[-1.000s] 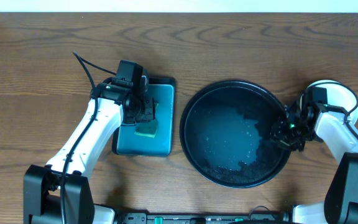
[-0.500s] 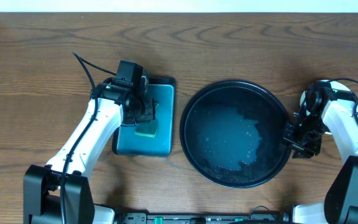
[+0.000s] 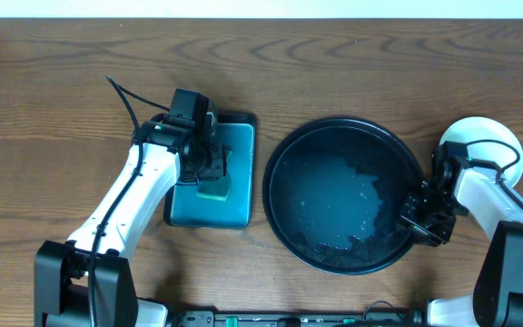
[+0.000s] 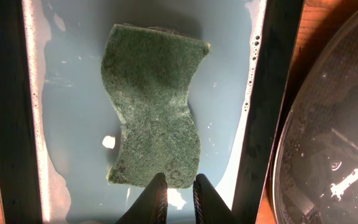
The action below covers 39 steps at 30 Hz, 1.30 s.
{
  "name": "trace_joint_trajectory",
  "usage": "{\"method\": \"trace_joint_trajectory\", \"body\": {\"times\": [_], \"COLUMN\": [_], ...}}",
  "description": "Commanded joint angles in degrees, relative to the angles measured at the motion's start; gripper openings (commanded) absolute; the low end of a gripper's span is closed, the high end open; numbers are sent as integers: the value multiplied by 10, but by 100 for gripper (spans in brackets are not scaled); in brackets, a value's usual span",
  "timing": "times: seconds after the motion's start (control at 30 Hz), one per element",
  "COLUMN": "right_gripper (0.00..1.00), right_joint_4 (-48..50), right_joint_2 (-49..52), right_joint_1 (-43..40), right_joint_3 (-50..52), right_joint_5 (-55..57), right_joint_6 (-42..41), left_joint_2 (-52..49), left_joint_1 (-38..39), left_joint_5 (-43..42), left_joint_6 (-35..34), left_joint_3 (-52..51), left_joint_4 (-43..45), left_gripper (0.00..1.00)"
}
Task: Clean dirty plates on tray and stack at the side
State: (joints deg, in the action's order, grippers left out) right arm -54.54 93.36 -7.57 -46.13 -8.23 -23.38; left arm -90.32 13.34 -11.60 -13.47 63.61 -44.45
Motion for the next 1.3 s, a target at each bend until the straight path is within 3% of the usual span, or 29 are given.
{"method": "trace_joint_trajectory", "body": {"times": [0.0,0.17,0.67,0.97,1.27], "right_gripper": [47,47,45,46,48], "right_joint_4": [30,88,137,162,136], "right_joint_2": [1,1,1,1,-9], "right_joint_1": [10,10,10,10,-13], "right_joint_3": [24,47,48,48,22], "right_joint_5": [-30,-87,-120,-97,-50], "right_joint_6": [-27,-38,-114,-112,-38], "left_joint_2": [-3,-3,-3,-3,-3], "left_joint_1": [1,1,1,1,1], "left_joint_5": [9,9,9,9,9], "left_joint_6": [1,1,1,1,2], "left_joint_3": [-4,-4,-4,-4,-4], "left_joint_4": [-1,-1,-1,-1,-1], "left_gripper": [17,17,17,17,17]}}
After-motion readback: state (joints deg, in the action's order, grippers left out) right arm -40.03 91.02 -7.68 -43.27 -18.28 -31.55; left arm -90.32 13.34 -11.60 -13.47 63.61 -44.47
